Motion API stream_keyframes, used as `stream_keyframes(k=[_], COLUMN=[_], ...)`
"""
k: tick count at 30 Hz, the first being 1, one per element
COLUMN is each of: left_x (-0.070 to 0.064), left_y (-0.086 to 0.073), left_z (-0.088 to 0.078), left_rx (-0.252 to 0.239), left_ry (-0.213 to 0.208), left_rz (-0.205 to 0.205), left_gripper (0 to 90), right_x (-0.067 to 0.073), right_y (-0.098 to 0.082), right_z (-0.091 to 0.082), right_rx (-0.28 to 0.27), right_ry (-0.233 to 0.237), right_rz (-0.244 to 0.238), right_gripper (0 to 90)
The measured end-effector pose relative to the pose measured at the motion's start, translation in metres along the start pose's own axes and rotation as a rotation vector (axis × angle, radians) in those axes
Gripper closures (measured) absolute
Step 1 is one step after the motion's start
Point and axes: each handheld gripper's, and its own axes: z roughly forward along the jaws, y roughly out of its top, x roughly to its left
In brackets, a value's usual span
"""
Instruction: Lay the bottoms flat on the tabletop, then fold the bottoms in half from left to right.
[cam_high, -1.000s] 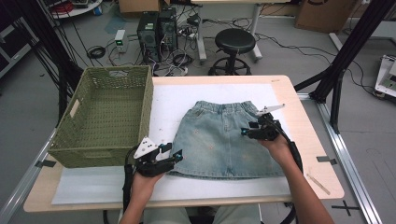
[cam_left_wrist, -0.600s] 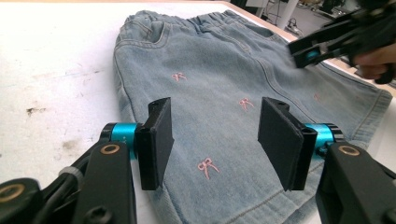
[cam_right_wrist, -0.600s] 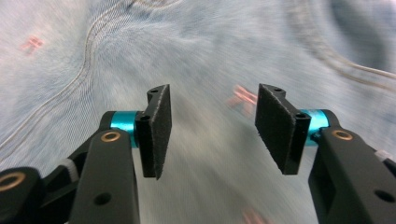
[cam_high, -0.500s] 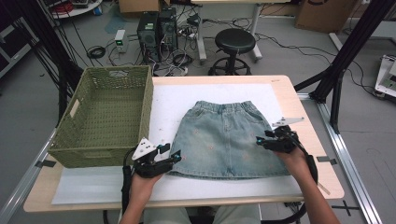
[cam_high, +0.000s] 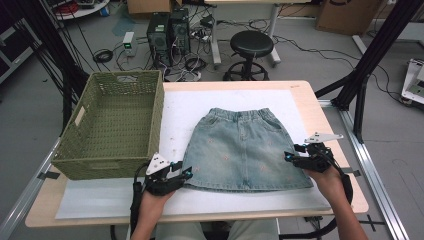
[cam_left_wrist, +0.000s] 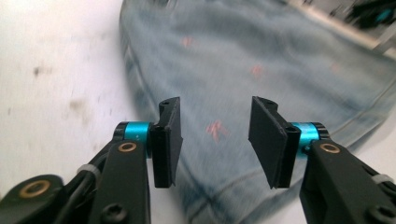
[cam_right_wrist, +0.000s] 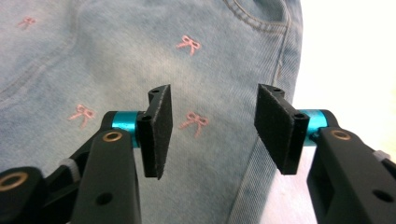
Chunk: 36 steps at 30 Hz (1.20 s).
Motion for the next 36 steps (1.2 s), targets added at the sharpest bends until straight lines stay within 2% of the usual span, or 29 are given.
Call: stream_keyframes(k=[2, 5, 8, 10, 12, 14, 16, 20, 24, 26, 31, 36], left_x=[-0.003, -0.006, -0.01, -0.011, -0.012, -0.012, -0.013, -0.012, -0.015, -0.015, -0.012, -0.011], left_y=[-0.004, -0.008, -0.009, -0.008, -0.006, -0.004, 0.001, 0.009, 0.014, 0.015, 0.016, 0.014], left_z=[0.001, 0.001, 0.003, 0.003, -0.001, -0.007, -0.013, -0.016, -0.018, -0.019, -0.018, -0.015], left_rx=[0.047, 0.101, 0.154, 0.155, 0.133, 0.089, 0.033, -0.054, -0.129, -0.156, -0.154, -0.124], left_ry=[0.052, 0.095, 0.13, 0.14, 0.139, 0.106, 0.075, 0.019, 0.025, 0.005, 0.013, 0.019], left_rz=[0.036, 0.06, 0.115, 0.109, 0.095, 0.075, 0.061, 0.028, 0.017, 0.021, 0.006, -0.002], left_gripper=[57.9, 59.7, 60.1, 60.9, 60.9, 58.6, 52.5, 43.6, 25.5, 24.4, 23.2, 23.3], right_x=[0.002, 0.001, -0.001, -0.002, -0.003, -0.004, -0.004, -0.003, 0.001, 0.003, 0.009, 0.009], right_y=[-0.001, -0.003, -0.002, -0.002, -0.002, 0.0, 0.002, 0.009, 0.02, 0.025, 0.03, 0.026], right_z=[0.002, 0.002, -0.003, -0.007, -0.01, -0.013, -0.015, -0.018, -0.019, -0.019, -0.018, -0.019], right_rx=[0.008, 0.008, -0.014, -0.024, -0.034, -0.045, -0.062, -0.102, -0.147, -0.152, -0.161, -0.155], right_ry=[0.007, 0.01, 0.008, 0.006, 0.006, 0.005, 0.007, 0.002, 0.0, 0.009, 0.016, 0.014], right_rz=[-0.006, -0.006, 0.012, 0.015, 0.023, 0.026, 0.031, 0.019, 0.014, 0.009, 0.01, 0.015], right_gripper=[45.6, 45.1, 45.0, 44.7, 44.1, 42.1, 39.3, 30.4, 22.1, 21.5, 21.5, 21.5])
